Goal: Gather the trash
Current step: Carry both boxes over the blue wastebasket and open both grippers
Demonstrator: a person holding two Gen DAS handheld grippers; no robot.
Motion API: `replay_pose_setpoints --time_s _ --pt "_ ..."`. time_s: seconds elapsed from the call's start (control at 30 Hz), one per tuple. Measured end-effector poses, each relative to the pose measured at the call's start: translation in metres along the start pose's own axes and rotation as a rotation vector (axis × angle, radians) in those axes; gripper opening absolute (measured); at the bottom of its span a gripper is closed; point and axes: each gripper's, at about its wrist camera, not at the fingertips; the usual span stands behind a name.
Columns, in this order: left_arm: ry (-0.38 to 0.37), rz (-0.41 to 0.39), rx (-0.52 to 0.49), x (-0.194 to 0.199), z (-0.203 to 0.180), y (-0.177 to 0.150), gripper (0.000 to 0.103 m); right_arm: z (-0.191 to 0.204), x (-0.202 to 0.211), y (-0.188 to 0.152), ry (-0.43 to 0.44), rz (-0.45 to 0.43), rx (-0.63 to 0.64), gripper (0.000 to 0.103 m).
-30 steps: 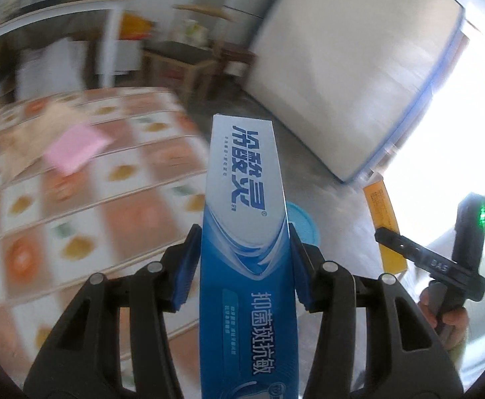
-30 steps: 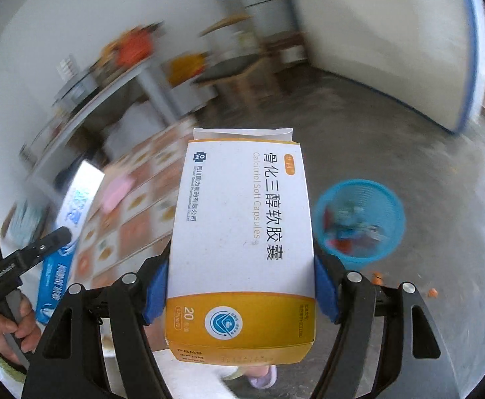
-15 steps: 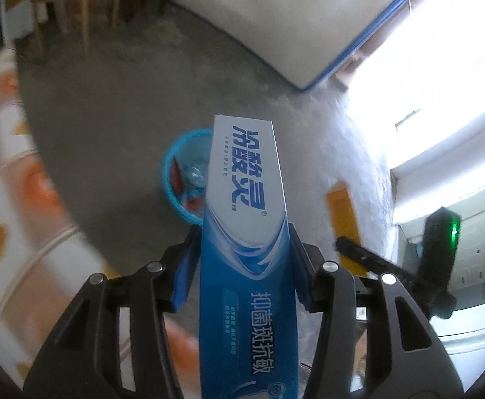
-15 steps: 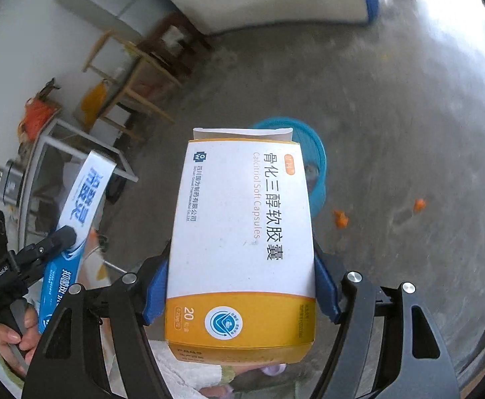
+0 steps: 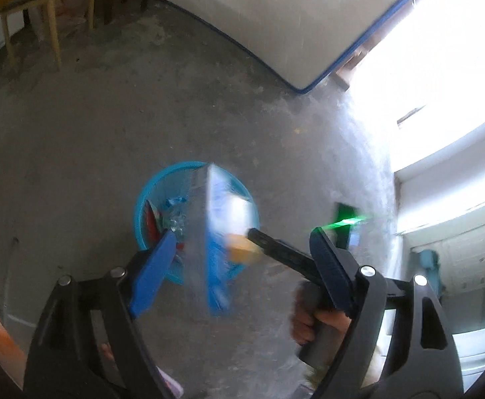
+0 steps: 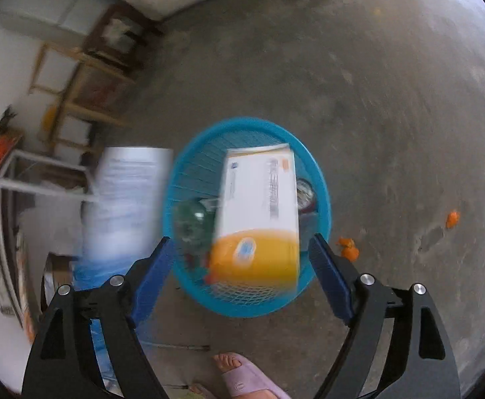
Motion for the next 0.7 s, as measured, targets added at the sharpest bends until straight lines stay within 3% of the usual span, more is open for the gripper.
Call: replay_pose_setpoints --time_s 0.23,0.43,0.7 --pt "0.022 -0.058 -0.028 0.042 0.006 -0.028 0.078 -0.02 -0.01 -0.01 0.009 -0.023 -0.027 0.08" --pt "0.029 -0.127 -0.059 0.099 0.001 -0.055 0.078 -0.026 0.046 -0.034 0.045 -0.09 -0.007 0.08" --pt "0.093 -0.294 -0.038 0.2 0.021 -0.142 0.083 -0.018 0.131 -0.092 0.104 -0.173 0.11 0.083"
Point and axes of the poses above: each gripper's, at about its wrist camera, not at the fingertips, and x roughly against the way its jaws point, z to its left, y to its top, and after that the axes turned 3 degrees about -y, right-handed
